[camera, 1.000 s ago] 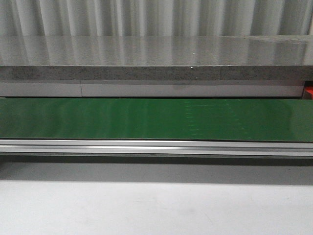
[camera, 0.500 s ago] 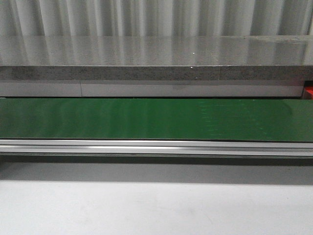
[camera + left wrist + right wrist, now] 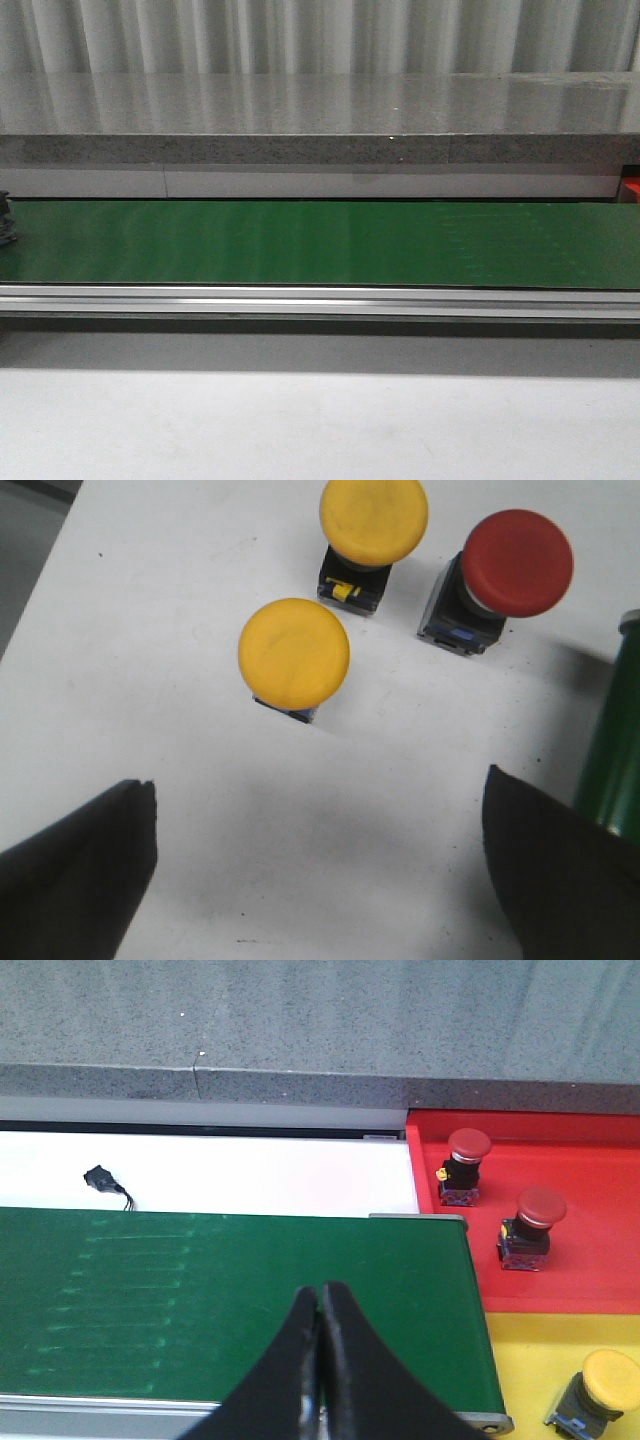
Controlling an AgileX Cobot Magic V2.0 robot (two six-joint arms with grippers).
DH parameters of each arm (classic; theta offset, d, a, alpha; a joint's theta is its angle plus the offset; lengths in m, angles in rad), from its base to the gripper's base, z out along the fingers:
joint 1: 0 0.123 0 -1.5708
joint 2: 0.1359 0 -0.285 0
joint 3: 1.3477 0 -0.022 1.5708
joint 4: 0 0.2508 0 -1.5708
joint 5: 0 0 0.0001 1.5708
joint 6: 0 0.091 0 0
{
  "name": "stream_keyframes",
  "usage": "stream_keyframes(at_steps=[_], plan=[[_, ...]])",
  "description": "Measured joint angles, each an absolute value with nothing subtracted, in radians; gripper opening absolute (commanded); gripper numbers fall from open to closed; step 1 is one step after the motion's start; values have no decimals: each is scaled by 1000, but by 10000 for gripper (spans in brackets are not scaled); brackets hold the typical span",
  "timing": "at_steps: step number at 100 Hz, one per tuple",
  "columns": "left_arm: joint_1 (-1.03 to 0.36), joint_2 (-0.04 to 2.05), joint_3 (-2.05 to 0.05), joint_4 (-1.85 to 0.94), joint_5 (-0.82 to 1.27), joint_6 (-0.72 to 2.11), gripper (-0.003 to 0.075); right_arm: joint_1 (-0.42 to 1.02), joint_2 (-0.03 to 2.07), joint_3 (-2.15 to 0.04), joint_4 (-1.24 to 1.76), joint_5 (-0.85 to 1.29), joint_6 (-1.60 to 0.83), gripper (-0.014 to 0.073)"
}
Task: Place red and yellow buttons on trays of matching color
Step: 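Move the left gripper over a yellow button on the panel and grasp it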
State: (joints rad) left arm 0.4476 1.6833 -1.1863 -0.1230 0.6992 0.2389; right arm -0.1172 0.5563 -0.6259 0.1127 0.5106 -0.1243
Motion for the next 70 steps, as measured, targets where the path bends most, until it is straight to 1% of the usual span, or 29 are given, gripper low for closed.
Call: stream_keyframes(at_steps=[22, 59, 64, 70], plan=[[448, 1778, -1195, -119, 613, 239, 620, -117, 556, -626, 113, 511, -124, -68], [448, 1921, -1319, -117, 589, 239, 617, -117, 556, -626, 113, 511, -124, -68], [448, 1934, -1327, -115, 586, 239, 601, -117, 556, -626, 113, 511, -124, -68], [448, 1941, -1329, -115, 587, 239, 541, -117, 556, -626, 113, 511, -124, -68]])
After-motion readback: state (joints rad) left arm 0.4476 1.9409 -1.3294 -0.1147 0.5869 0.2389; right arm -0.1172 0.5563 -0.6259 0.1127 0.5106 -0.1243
